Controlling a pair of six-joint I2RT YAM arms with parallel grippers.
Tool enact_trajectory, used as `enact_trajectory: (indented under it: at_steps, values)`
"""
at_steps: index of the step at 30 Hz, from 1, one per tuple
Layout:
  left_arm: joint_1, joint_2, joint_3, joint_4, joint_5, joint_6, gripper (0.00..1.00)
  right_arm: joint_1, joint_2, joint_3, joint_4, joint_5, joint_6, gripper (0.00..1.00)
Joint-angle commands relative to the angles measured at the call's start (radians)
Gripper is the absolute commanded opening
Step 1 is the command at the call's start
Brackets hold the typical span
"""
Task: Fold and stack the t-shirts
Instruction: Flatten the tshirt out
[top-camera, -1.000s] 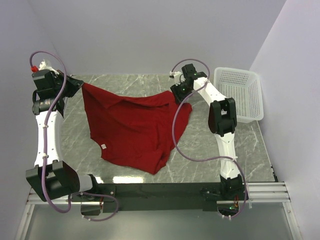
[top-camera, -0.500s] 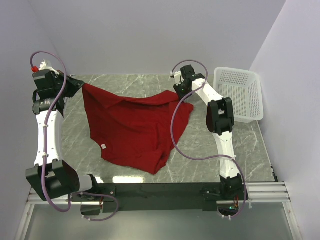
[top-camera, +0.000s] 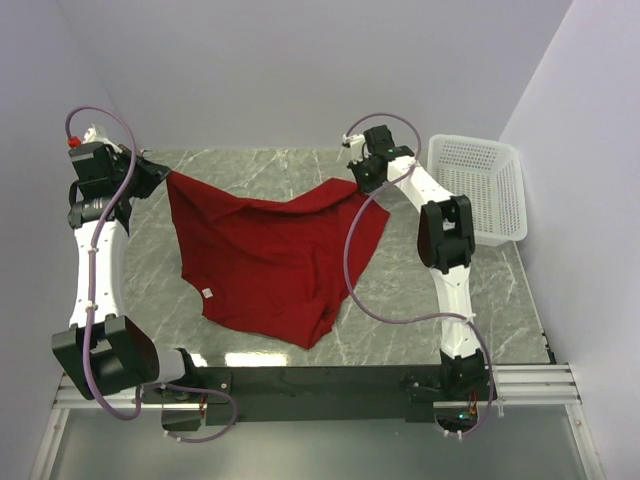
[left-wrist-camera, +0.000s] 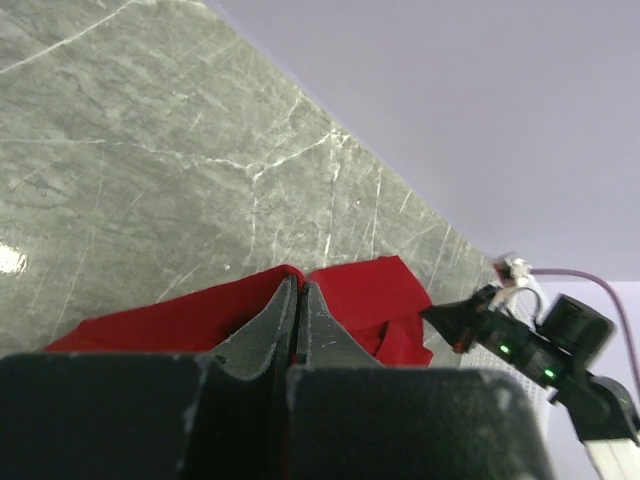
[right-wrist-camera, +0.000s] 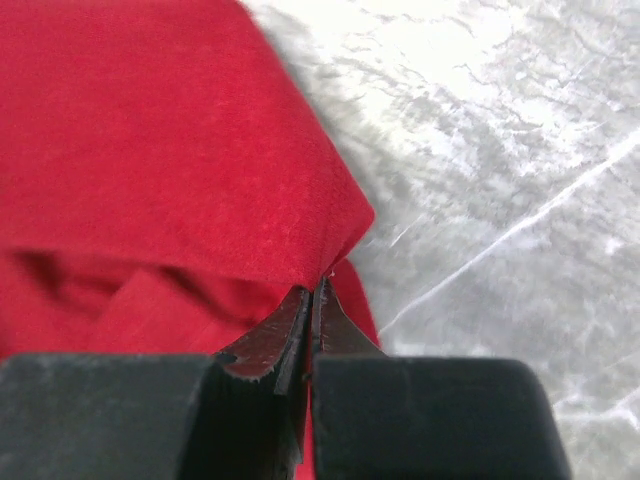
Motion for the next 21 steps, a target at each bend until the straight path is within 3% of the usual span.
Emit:
enact_trajectory:
  at_steps: [1, 12, 16, 21]
  values:
    - [0.002, -0.007, -0.008, 0.043, 0.002, 0.004, 0.01, -0.013, -0.189, -0.048, 0.079, -0.077, 0.006, 0.0]
    - [0.002, -0.017, -0.013, 0.042, -0.012, 0.018, 0.01, -0.03, -0.366, -0.161, -0.062, -0.177, -0.113, 0.0]
    - [0.002, -0.036, -0.047, 0.034, -0.008, 0.03, 0.01, -0.033, -0.456, -0.331, -0.097, -0.197, -0.178, 0.0]
    - [0.001, -0.07, -0.125, 0.049, -0.009, 0.035, 0.01, -0.019, -0.672, -0.683, -0.073, -0.313, -0.241, 0.0]
